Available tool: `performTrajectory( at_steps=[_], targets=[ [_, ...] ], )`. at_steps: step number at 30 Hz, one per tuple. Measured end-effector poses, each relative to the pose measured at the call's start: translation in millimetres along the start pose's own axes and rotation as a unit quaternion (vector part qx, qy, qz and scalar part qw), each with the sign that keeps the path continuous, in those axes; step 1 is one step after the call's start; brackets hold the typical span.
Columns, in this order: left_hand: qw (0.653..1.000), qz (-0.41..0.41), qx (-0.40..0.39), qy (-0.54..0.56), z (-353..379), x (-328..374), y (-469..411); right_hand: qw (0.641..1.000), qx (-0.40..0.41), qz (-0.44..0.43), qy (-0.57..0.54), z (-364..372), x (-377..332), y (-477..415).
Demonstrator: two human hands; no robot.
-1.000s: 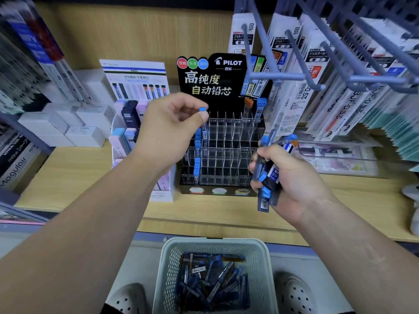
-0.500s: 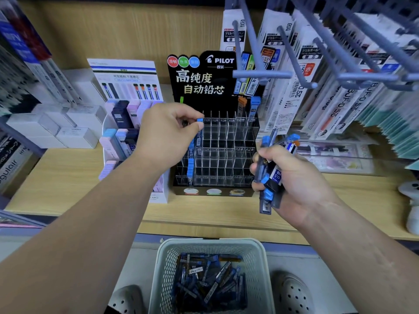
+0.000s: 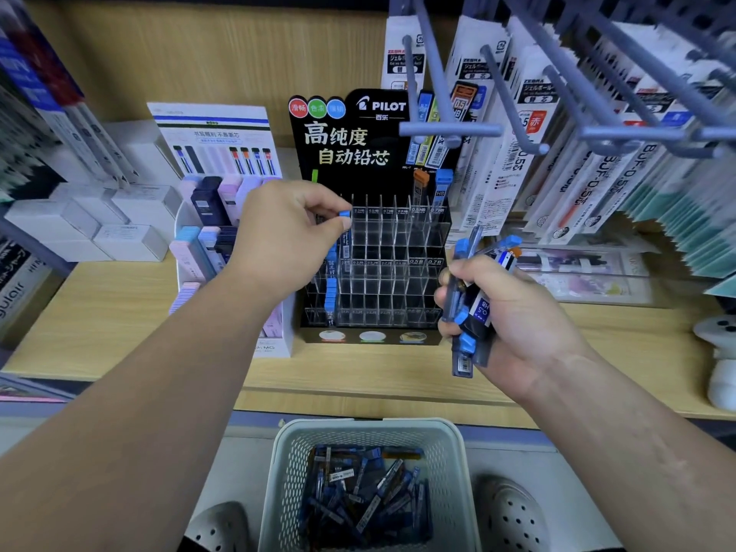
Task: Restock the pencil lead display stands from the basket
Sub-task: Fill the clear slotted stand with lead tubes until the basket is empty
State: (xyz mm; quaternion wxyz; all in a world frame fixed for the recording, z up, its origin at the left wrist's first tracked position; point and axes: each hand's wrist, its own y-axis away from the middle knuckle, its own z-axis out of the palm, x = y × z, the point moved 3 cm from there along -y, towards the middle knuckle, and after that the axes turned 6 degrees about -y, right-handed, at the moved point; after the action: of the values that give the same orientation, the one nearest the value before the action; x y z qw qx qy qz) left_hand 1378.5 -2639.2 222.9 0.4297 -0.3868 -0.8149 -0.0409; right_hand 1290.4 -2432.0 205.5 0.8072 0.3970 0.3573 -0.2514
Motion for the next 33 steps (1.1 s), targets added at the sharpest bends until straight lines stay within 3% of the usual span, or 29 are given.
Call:
performTrajectory(
  at_steps=[6, 16, 20, 24, 26, 33],
  targets=[
    [0.993, 0.048, -0.018, -0.110, 4, 1, 1, 1.000, 0.001, -0.001, 0.002, 1, 1, -1],
    [0.992, 0.005, -0.032, -0.122, 5, 1, 2, 1.000, -0.016, 0.007, 0.012, 2, 1, 1],
    [0.999, -0.020, -0.034, -0.007, 7, 16, 8, 0.998, -0.047, 0.012, 0.026, 6, 1, 3],
    [0.975, -0.068, -0.146, 0.154, 21, 44, 30, 0.991, -0.103, 0.004, 0.086, 16, 5, 10],
    [0.962, -0.081, -0.188, 0.182, 25, 46, 39, 0.988, -0.119, -0.002, 0.102, 21, 6, 13],
    [0.949, -0.080, -0.205, 0.226, 22, 45, 47, 0.987, -0.112, -0.017, 0.112, 22, 4, 17]
  ],
)
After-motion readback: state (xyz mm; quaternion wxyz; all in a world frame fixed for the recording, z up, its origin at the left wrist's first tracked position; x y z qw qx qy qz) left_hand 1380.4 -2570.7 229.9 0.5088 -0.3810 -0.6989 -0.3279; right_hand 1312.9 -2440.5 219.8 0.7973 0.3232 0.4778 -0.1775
